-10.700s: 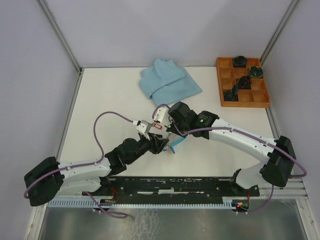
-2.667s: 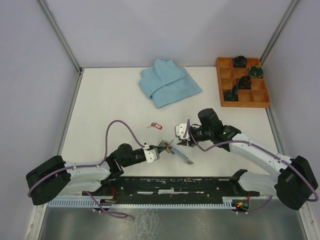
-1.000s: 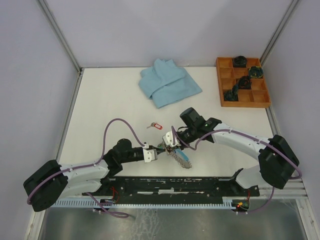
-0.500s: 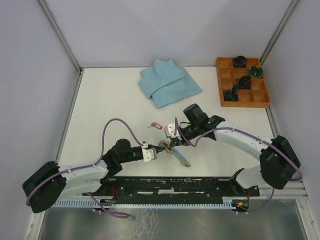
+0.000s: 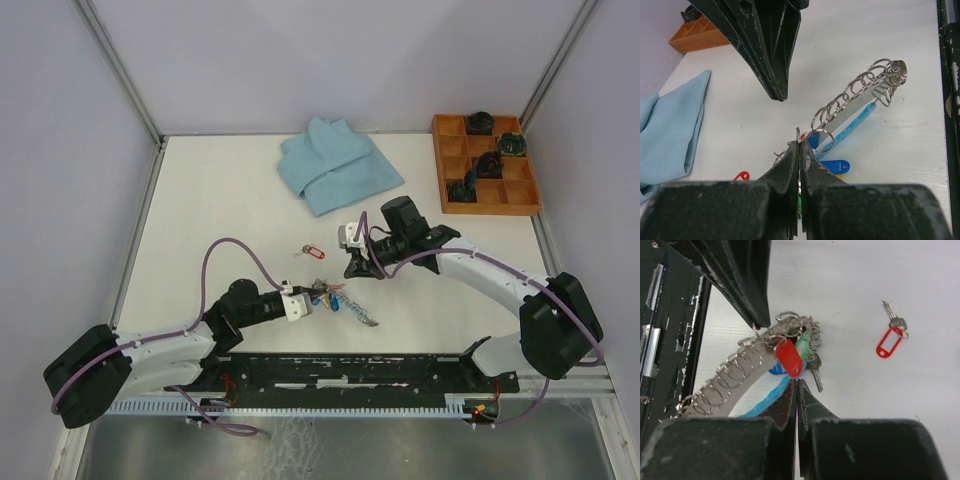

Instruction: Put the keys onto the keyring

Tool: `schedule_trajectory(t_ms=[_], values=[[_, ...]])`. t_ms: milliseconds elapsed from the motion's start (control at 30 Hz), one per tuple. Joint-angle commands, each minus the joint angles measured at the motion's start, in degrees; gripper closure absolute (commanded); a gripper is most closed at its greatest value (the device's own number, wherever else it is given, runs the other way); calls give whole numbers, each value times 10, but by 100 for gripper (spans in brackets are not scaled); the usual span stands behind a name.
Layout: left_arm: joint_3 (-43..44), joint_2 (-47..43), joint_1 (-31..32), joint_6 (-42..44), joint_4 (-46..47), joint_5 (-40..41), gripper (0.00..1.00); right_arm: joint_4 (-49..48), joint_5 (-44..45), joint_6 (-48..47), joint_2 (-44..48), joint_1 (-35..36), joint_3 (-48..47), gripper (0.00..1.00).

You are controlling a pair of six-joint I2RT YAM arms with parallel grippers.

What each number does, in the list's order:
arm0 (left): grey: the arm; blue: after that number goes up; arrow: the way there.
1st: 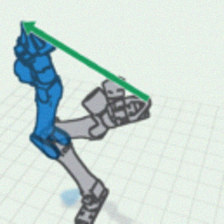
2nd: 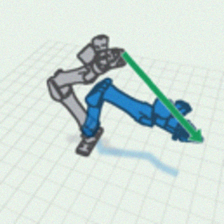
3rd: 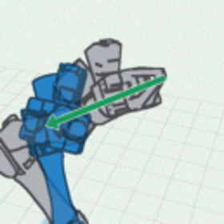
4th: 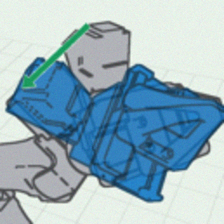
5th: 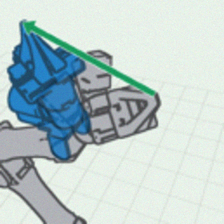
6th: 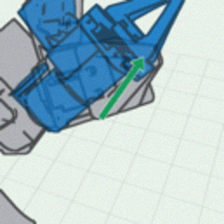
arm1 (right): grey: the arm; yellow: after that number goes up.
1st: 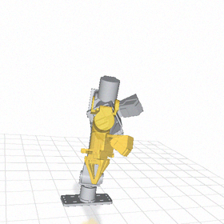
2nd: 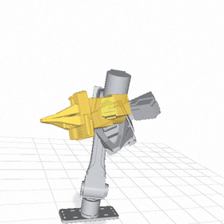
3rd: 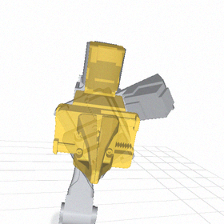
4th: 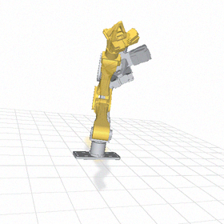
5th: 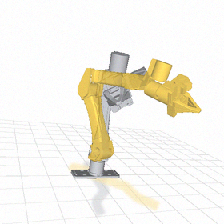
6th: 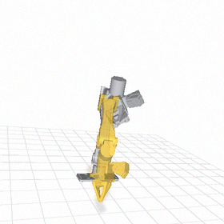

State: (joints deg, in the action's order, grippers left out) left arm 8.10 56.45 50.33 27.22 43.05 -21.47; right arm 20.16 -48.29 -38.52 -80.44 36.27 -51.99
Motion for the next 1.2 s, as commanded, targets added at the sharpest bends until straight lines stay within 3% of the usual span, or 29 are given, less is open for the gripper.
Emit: schedule_trajectory(t_ms=[0,67,200,367,467,500,533,667,833,900,1033,1167], values=[[-7,-11,-4,11,48,6,97,-38,11,47,17,-13,4,99],[-5,-7,-4,10,48,-4,97,-51,18,62,13,-14,5,96],[-6,-6,-4,8,51,0,97,-99,47,108,24,-14,22,80],[-12,-15,-5,-7,65,55,97,-155,124,192,61,-19,44,69],[-11,-24,-5,-24,65,94,97,-155,99,215,81,-20,40,60],[-11,-27,-5,-29,65,105,97,-156,70,218,85,-20,36,20],[-11,-30,-5,-35,66,115,97,-160,30,225,87,-20,34,2],[-11,-48,-5,-51,57,146,97,-239,-70,293,61,-20,33,0],[-13,-90,-5,-66,34,200,97,-167,79,381,42,-27,-15,0],[-15,-105,-5,-74,31,228,97,-118,187,436,55,-29,-34,0],[-12,-121,-5,-86,16,257,97,-89,169,418,66,-32,-29,0],[2,-121,-7,-102,-6,259,97,-156,193,459,69,-44,37,0]])
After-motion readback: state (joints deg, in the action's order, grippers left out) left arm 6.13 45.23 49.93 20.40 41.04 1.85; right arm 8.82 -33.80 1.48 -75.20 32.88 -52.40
